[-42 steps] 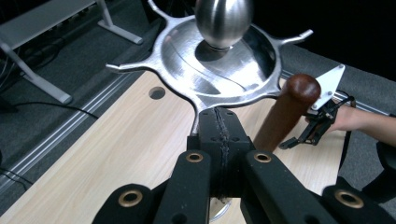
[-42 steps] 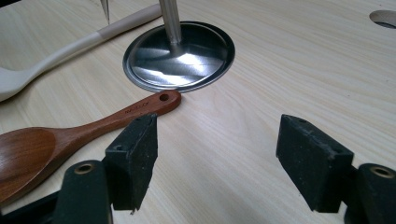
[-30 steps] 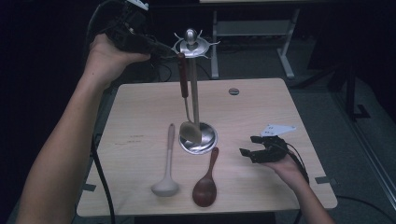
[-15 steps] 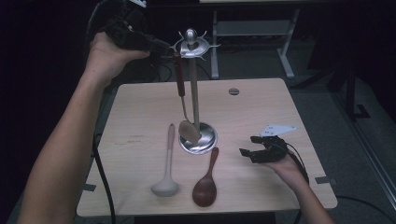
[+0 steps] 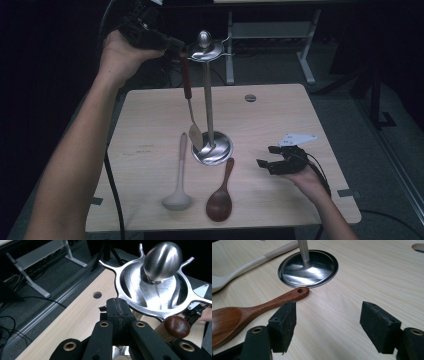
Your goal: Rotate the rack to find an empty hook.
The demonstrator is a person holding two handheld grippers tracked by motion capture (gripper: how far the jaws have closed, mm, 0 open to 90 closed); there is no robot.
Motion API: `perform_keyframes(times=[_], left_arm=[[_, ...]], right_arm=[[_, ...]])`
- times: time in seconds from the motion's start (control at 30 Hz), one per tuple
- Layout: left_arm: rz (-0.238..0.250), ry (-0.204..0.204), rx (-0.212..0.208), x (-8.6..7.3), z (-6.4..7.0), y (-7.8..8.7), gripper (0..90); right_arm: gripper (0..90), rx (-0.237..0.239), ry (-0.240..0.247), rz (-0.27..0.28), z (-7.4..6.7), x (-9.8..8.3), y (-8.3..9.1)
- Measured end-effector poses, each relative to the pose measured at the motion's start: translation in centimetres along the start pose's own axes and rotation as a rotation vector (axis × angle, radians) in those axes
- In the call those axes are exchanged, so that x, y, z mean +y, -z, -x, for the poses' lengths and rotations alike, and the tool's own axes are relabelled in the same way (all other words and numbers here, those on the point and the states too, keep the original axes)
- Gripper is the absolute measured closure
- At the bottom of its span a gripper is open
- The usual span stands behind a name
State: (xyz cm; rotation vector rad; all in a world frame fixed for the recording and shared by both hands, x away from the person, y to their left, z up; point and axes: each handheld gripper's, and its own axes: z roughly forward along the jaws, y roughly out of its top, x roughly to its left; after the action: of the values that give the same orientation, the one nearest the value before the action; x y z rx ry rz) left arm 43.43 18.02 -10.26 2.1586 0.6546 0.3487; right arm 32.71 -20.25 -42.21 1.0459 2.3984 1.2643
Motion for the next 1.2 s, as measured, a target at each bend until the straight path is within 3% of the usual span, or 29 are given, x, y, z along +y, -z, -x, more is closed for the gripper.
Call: perform_keyframes(times=[0.33,0.5,0.77,1.07,1.2], left_arm=[[0.013,-0.015,0.016,0.0,0.0,0.2,90.0],[0.03,-0.002,0.006,-0.9,0.3,1.0,90.0],[0.028,0.036,0.022,-4.6,0.3,2.2,89.9],[-0.004,0.062,0.001,-9.6,1.0,2.2,89.9],[-0.01,0.073,-0.031,-12.1,1.6,1.5,89.9]], right_arm=[[29.2,0.004,0.007,-0.003,-0.1,-0.1,-0.2],[29.3,0.006,-0.003,-0.007,-0.2,-0.2,-0.1],[29.3,0.011,-0.01,-0.014,-0.4,-0.4,-0.3],[29.1,0.011,-0.022,-0.015,-0.8,-0.8,0.0],[29.0,0.014,-0.032,-0.028,-1.3,-1.5,0.4]])
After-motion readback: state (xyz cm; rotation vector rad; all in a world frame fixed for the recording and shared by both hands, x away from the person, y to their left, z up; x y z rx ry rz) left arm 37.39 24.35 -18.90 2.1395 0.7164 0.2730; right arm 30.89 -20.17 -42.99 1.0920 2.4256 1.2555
